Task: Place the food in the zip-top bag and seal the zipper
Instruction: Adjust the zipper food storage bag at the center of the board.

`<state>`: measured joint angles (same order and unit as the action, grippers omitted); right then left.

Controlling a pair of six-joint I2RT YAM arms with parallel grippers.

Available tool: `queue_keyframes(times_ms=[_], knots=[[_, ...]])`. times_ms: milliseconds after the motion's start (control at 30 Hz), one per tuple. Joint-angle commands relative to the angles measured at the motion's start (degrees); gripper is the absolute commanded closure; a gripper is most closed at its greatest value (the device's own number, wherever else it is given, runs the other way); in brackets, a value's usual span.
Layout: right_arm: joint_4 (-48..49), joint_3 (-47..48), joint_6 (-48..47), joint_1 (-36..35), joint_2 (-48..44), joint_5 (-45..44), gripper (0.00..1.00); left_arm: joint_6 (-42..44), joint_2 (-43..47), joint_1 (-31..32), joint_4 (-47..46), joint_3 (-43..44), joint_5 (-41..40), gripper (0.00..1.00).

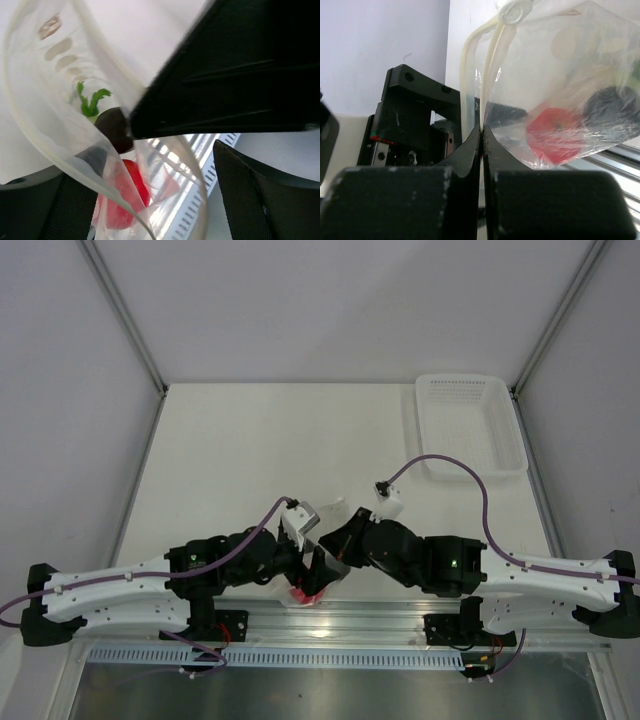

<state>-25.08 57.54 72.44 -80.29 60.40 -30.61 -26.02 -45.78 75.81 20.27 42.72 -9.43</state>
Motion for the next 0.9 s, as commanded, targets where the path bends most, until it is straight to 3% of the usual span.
queue_keyframes(times_ms=[0, 233, 300, 333, 400, 500, 600, 667, 700, 867], knots=[[0.4, 1.9, 2.5, -0.3, -1.2, -2.3, 1.00, -1.8, -0.1, 0.5, 3.5, 2.3, -8.4, 0.14], [1.4, -0.1, 3.4, -0.4, -2.8, -2.0, 1.00, -3.9, -1.6, 0.5, 5.9, 2.4, -11.0, 0.44], [1.5, -0.3, 3.1, -0.4, -2.8, -2.0, 0.99, -4.3, -2.2, 0.5, 6.4, 2.5, -11.2, 0.59], [1.5, -0.3, 3.0, -0.5, -2.9, -2.0, 0.97, -4.5, -2.3, 0.5, 6.5, 2.6, -11.2, 0.71], [1.1, -0.5, 2.4, -0.4, -3.0, -2.3, 0.92, -4.6, -2.1, 0.6, 6.8, 2.6, -11.4, 0.81], [0.0, -0.5, -0.2, -0.3, -3.8, -3.0, 0.76, -4.8, -1.0, 0.5, 7.1, 2.5, -11.4, 0.99], [-0.4, -0.5, -6.8, 0.2, -5.9, -3.5, 0.48, -5.2, 0.6, 0.5, 7.3, 2.1, -11.0, 0.99], [-1.0, -0.3, -12.0, 1.0, -7.7, -3.0, 0.38, -5.4, 1.7, 0.5, 7.6, 1.9, -10.7, 0.99], [-2.2, 0.5, -16.8, 1.5, -8.1, -2.2, 0.29, -5.6, 2.2, 0.4, 7.8, 1.8, -10.1, 0.99], [-8.4, 0.7, -28.4, 6.0, -14.7, 1.1, 0.27, -5.6, 5.2, 0.4, 8.3, 1.3, -7.8, 0.99]])
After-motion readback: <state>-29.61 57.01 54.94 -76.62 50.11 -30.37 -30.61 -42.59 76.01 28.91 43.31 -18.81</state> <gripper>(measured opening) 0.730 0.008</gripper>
